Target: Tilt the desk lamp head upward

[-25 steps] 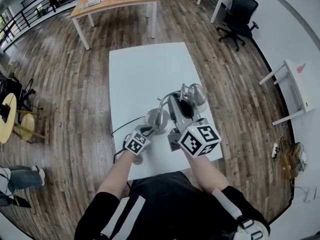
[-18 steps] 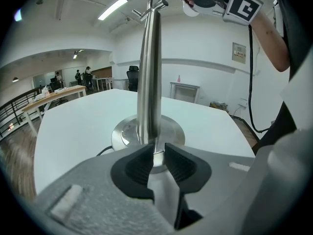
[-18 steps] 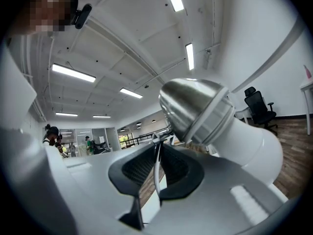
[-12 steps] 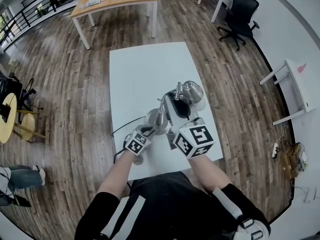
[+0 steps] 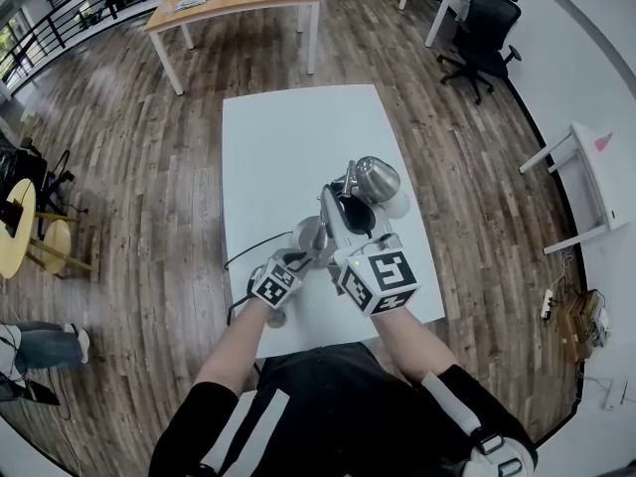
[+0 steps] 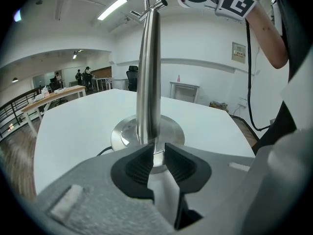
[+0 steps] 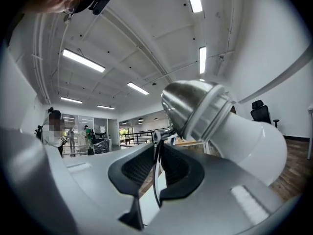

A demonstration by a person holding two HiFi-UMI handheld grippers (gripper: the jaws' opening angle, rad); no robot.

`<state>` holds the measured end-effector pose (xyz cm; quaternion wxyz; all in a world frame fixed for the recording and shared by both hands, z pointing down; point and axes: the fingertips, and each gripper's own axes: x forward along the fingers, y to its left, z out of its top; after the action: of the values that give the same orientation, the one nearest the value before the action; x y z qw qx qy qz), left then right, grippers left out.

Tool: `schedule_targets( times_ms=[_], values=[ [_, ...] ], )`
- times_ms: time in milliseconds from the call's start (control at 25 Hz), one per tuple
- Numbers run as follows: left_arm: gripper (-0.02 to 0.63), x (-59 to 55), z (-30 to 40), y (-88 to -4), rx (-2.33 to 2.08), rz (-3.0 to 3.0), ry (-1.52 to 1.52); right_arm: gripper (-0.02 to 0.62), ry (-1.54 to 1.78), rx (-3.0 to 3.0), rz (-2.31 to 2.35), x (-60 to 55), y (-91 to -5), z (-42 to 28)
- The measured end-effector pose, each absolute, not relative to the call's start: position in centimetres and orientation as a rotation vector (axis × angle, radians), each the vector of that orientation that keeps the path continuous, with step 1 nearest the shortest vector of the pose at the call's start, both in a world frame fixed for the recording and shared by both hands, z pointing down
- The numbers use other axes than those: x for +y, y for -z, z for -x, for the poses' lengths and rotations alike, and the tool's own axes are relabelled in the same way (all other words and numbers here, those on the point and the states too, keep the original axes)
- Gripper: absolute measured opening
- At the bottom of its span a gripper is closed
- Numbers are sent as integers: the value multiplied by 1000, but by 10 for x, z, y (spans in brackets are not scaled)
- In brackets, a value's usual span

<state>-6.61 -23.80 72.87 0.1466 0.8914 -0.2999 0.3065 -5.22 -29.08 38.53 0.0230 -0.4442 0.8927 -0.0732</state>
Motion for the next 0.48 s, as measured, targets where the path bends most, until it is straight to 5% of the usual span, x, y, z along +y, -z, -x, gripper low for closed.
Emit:
schedule_targets(
  times_ms=[480],
  values=[
    [81,-237,64,-728,-847,-2568,-871,35,167,2790,1356,-293,-385,72]
  ],
)
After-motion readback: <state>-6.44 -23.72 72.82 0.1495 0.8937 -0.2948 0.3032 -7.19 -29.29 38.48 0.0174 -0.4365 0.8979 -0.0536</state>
